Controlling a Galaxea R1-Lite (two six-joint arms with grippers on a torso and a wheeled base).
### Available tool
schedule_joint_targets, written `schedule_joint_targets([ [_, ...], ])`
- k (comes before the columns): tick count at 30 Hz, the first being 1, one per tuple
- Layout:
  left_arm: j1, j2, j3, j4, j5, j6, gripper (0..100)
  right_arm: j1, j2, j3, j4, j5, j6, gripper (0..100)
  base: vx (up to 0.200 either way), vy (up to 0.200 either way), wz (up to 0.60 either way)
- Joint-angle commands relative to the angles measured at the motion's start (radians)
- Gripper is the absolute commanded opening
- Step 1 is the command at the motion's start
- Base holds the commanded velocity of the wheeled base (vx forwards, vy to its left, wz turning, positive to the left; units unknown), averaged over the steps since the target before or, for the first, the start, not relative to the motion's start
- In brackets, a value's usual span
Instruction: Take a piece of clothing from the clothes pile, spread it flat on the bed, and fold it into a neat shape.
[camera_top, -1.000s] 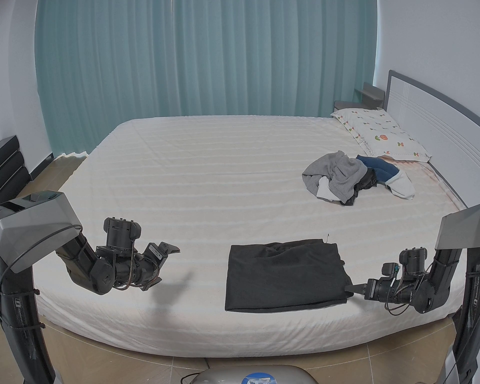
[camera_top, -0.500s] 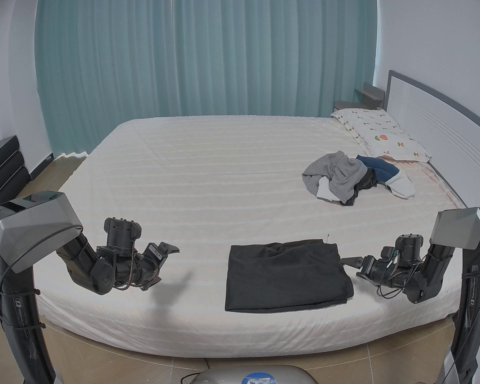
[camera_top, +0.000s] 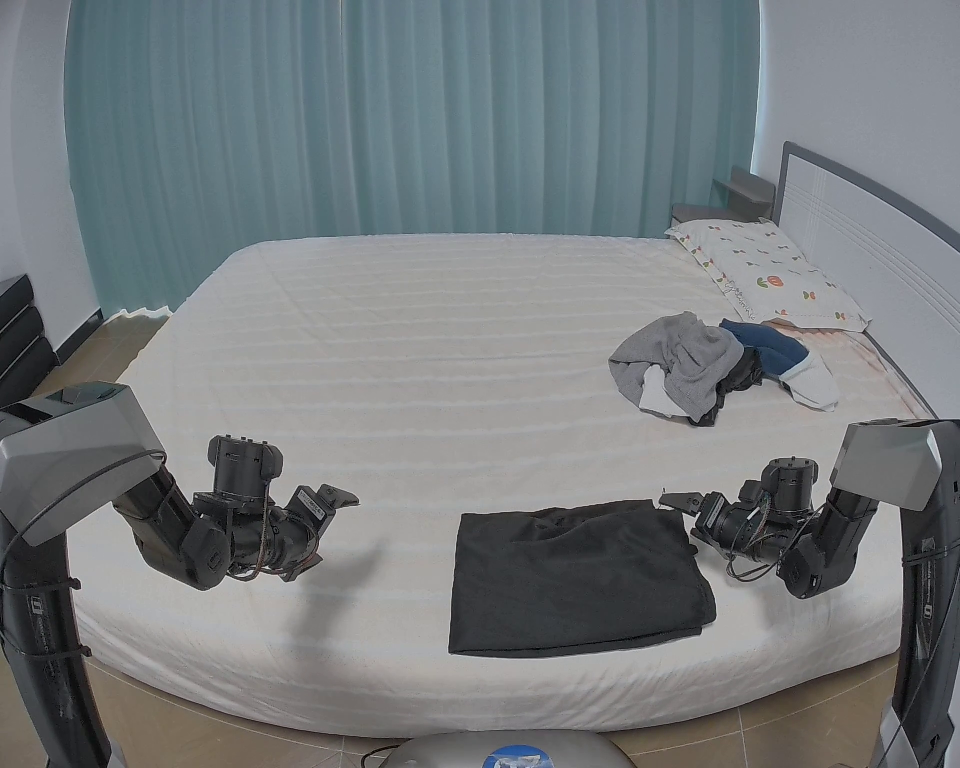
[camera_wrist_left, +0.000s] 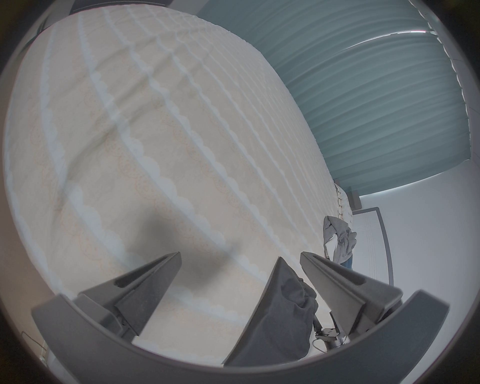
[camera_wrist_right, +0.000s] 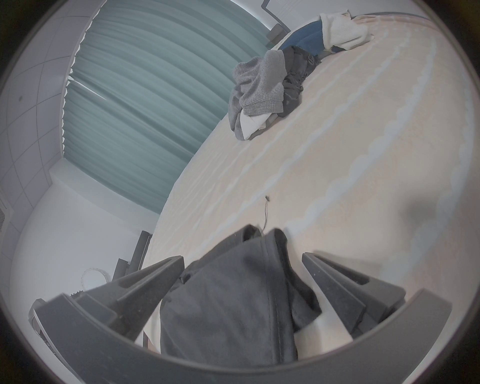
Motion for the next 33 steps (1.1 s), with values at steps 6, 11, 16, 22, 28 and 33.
schedule_joint_targets([
  [6, -0.001, 0.003, -0.002, 0.000, 0.000, 0.000, 100, 0.001, 0.034, -0.042, 0.012, 0.003, 0.004, 100, 0.000, 0.000, 0.00],
  [11, 0.001, 0.003, -0.002, 0.000, 0.000, 0.000, 100, 0.020, 0.051, -0.055, 0.010, -0.003, 0.006, 0, 0.000, 0.000, 0.00],
  [16, 0.001, 0.003, -0.002, 0.000, 0.000, 0.000, 100, 0.015, 0.049, -0.056, -0.002, -0.006, 0.021, 0, 0.000, 0.000, 0.00],
  [22, 0.001, 0.003, -0.002, 0.000, 0.000, 0.000, 100, -0.008, 0.060, -0.104, -0.037, -0.100, 0.059, 0, 0.000, 0.000, 0.00],
  [28, 0.001, 0.003, 0.000, 0.000, 0.000, 0.000, 100, -0.005, 0.064, -0.099, -0.037, -0.102, 0.070, 0, 0.000, 0.000, 0.00],
  [33, 0.001, 0.003, 0.000, 0.000, 0.000, 0.000, 100, -0.005, 0.064, -0.096, -0.037, -0.102, 0.068, 0, 0.000, 0.000, 0.00],
])
